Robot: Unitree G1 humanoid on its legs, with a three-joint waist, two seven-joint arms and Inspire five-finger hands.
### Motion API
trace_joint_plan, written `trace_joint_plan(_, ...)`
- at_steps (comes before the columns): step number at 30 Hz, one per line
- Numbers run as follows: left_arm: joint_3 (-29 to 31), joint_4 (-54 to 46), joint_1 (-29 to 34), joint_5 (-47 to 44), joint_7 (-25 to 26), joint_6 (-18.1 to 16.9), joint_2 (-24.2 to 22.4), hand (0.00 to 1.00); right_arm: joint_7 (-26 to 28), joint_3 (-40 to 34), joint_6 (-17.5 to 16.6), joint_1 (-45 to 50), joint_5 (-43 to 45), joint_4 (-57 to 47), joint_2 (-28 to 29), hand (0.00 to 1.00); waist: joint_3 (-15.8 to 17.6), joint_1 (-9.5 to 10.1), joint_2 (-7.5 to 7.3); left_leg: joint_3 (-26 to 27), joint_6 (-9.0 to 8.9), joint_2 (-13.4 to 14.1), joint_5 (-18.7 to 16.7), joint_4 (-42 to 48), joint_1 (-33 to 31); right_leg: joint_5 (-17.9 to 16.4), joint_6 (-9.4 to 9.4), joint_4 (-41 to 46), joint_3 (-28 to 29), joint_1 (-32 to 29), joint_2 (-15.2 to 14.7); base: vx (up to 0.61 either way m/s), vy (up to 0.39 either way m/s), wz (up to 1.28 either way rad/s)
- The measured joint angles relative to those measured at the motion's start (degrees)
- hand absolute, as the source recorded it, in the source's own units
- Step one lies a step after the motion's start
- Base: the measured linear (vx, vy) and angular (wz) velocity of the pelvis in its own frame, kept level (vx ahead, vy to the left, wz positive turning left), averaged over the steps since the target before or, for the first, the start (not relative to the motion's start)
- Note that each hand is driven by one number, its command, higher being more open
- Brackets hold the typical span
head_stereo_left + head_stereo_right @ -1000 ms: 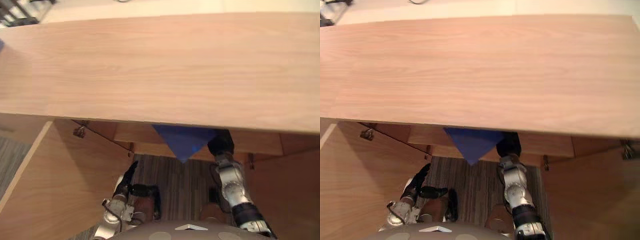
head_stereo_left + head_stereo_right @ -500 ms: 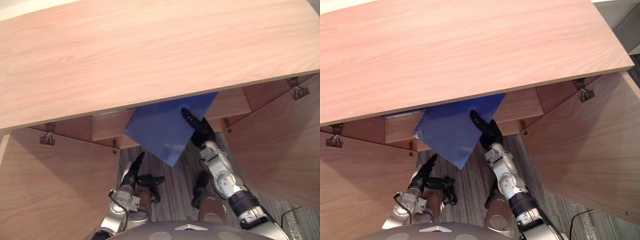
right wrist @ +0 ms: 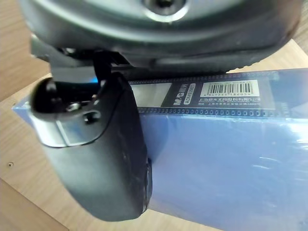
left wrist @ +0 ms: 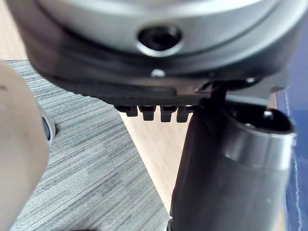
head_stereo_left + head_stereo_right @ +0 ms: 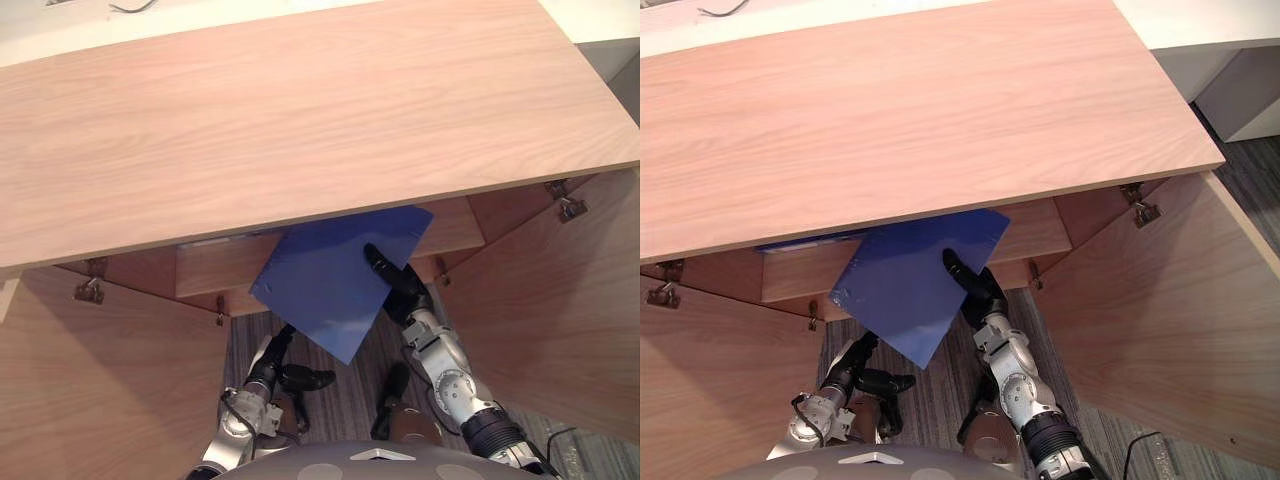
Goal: Walk over to the cabinet, pick up the folder, carry it to the office cabinet, place the folder inside the office cabinet, then close the office cabinet door
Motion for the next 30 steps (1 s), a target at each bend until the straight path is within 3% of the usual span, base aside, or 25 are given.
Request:
trace_joint_plan(3, 0.00, -0.11, -1.02, -0.17, 0.43, 0.02, 0.04, 1.00, -0.28, -0.23, -0.01, -0.48, -0.06, -3.79, -0.09, 0.00, 0.66, -0.28, -0.11, -1.88, 0.19, 0.40, -1.75, 7.41, -5.55, -4.48, -0.03, 11.90, 2.00, -7.68, -3.10, -0.14, 0.033, -0.03)
trace_joint_plan(7, -0.04, -0.27, -3.14, -0.51, 1.37, 0.03, 0.09, 1.00, -0.37, -0.18, -0.53, -2.34, -0.07, -8.98, 0.01, 0.00, 3.73, -0.45, 0.43, -3.29, 0.55, 2.36, -9.62, 20.05, -11.14, -10.57, 0.71, 26.39, 5.17, -15.30, -5.76, -0.24, 0.048, -0.13)
trace_joint_plan(9, -1.36, -0.62, -4.42, -1.24, 1.88, 0.12, 0.05, 1.00, -0.98, -0.21, -1.05, -3.33, -0.07, -11.70, 0.23, 0.00, 5.31, -0.47, 1.03, -3.23, 1.60, 3.16, -10.58, 23.11, -13.80, -11.15, 0.53, 30.22, 6.71, -18.16, -6.36, -0.25, 0.004, -0.05)
trace_joint_plan(10, -1.90, -1.91, -4.34, -1.69, 1.90, 0.12, 0.36, 1.00, -1.58, -0.21, -1.25, -3.35, -0.06, -13.47, 0.61, 0.00, 5.80, -0.71, 0.56, -3.07, 1.23, 2.92, -11.13, 25.86, -15.61, -14.05, 0.25, 35.21, 8.12, -20.64, -7.52, -0.15, -0.002, 0.07)
trace_joint_plan(12, -2.05, -4.97, -4.16, -2.48, 2.79, 0.13, 0.48, 1.00, -2.29, -0.05, -1.28, -3.85, -0.10, -15.52, 1.44, 0.00, 6.64, -0.24, 0.91, -3.12, 1.31, 3.68, -12.83, 30.51, -18.13, -16.07, 0.10, 39.97, 9.61, -24.13, -8.21, -0.13, -0.022, -0.04)
trace_joint_plan(19, -2.85, -10.53, -4.25, -2.51, 3.83, 0.19, -1.20, 1.00, -5.51, -0.14, -2.52, -3.40, -0.11, -24.04, 2.66, 0.00, 7.51, -0.42, 0.96, -4.62, 1.53, 6.37, -16.78, 40.95, -23.69, -20.06, -0.59, 50.36, 11.01, -29.90, -9.33, -0.06, -0.019, -0.03)
trace_joint_plan(30, -3.21, -12.52, -4.26, -2.50, 4.45, 1.35, -2.62, 1.00, -7.87, -0.16, -3.43, -2.36, -1.97, -25.47, 5.05, 0.00, 7.69, -0.18, 0.95, -5.57, 1.37, 8.03, -19.93, 47.89, -26.84, -23.82, -1.04, 57.94, 12.51, -33.89, -9.93, 0.00, -0.003, -0.01)
